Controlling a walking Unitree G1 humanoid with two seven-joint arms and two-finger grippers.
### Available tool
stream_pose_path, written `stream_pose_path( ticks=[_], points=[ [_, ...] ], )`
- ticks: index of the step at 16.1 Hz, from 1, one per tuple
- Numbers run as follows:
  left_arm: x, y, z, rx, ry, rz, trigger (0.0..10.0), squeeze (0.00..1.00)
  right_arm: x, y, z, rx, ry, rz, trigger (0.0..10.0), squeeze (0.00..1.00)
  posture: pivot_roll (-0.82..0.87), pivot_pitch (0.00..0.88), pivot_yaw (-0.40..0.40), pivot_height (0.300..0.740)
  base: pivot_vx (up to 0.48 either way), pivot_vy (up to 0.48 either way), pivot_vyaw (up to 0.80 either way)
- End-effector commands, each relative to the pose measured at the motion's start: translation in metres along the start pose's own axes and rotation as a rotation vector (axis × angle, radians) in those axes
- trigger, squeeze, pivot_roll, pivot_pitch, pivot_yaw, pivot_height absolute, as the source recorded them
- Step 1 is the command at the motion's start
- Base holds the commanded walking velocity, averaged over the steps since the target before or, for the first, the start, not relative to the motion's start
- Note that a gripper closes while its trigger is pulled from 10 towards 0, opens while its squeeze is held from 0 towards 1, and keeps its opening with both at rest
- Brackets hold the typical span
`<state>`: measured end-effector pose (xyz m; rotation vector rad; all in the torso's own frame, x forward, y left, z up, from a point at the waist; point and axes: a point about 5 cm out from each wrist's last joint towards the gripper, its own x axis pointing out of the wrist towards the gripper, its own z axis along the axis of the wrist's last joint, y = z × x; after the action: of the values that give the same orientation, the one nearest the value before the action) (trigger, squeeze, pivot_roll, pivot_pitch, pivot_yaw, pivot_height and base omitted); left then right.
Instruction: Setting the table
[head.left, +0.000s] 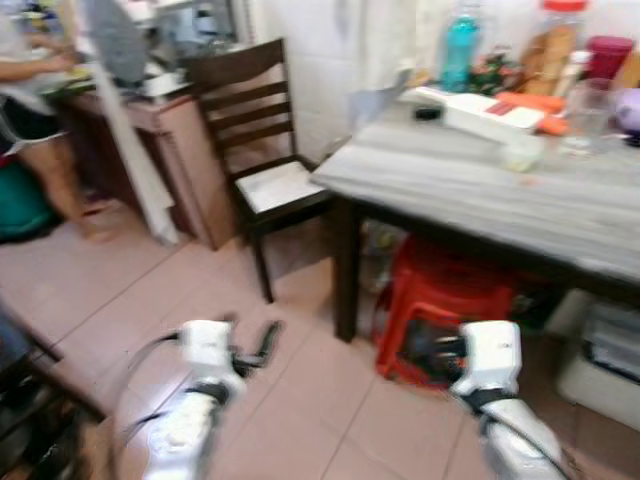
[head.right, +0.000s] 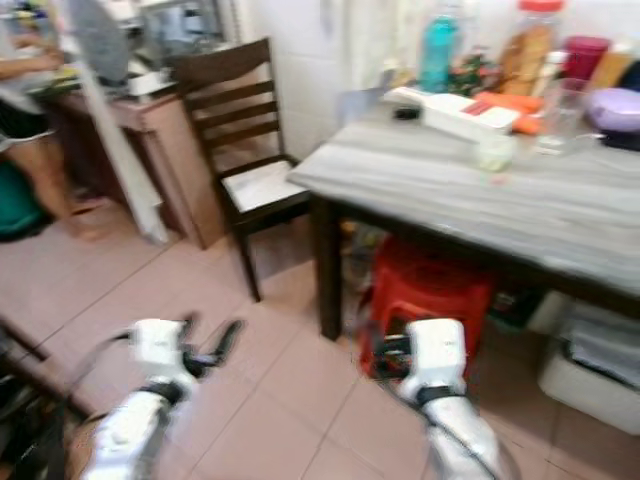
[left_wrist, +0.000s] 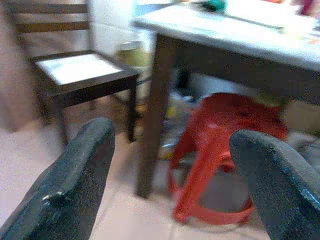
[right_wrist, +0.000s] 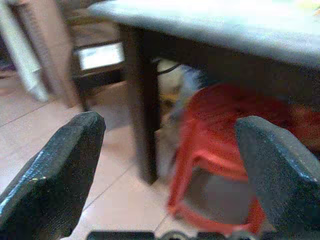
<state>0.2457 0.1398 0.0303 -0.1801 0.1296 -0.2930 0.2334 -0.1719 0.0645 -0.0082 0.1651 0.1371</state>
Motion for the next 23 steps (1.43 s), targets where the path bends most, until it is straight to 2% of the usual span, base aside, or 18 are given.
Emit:
stream_pose_path(
  ticks=[1, 7, 10, 13, 16, 23],
  points=[
    [-0.004, 0.015, 0.002, 0.023, -0.001, 0.056, 10.0, 0.0, 0.003, 0.01, 0.005, 0.016, -0.019, 0.038, 10.0, 0.0, -0.06, 0.0, 0.03, 0.74, 0.315, 0.0, -0.8],
    [-0.006, 0.014, -0.004, 0.007, 0.013, 0.091, 10.0, 0.0, 0.004, 0.007, 0.008, -0.003, -0.013, 0.058, 10.0, 0.0, -0.07, 0.0, 0.004, 0.74, 0.309, 0.0, -0.76],
    [-0.01, 0.021, -0.011, -0.002, 0.062, 0.155, 10.0, 0.0, 0.002, 0.007, 0.007, 0.005, -0.01, 0.053, 10.0, 0.0, -0.07, 0.0, 0.017, 0.74, 0.0, 0.0, 0.0],
    [-0.009, 0.028, -0.007, 0.022, 0.061, 0.191, 10.0, 0.0, 0.001, 0.007, 0.005, 0.031, -0.003, 0.032, 10.0, 0.0, -0.07, 0.0, 0.032, 0.74, 0.0, 0.0, 0.0],
    [-0.002, 0.027, 0.002, 0.045, 0.037, 0.187, 10.0, 0.0, 0.001, 0.007, 0.003, 0.049, 0.003, 0.02, 10.0, 0.0, -0.07, 0.0, 0.038, 0.74, 0.0, 0.0, -0.31],
    [-0.003, 0.028, 0.001, 0.054, 0.046, 0.21, 10.0, 0.0, 0.002, 0.006, 0.002, 0.062, 0.008, 0.016, 10.0, 0.0, -0.07, 0.0, 0.033, 0.74, 0.0, 0.0, 0.0]
  ],
)
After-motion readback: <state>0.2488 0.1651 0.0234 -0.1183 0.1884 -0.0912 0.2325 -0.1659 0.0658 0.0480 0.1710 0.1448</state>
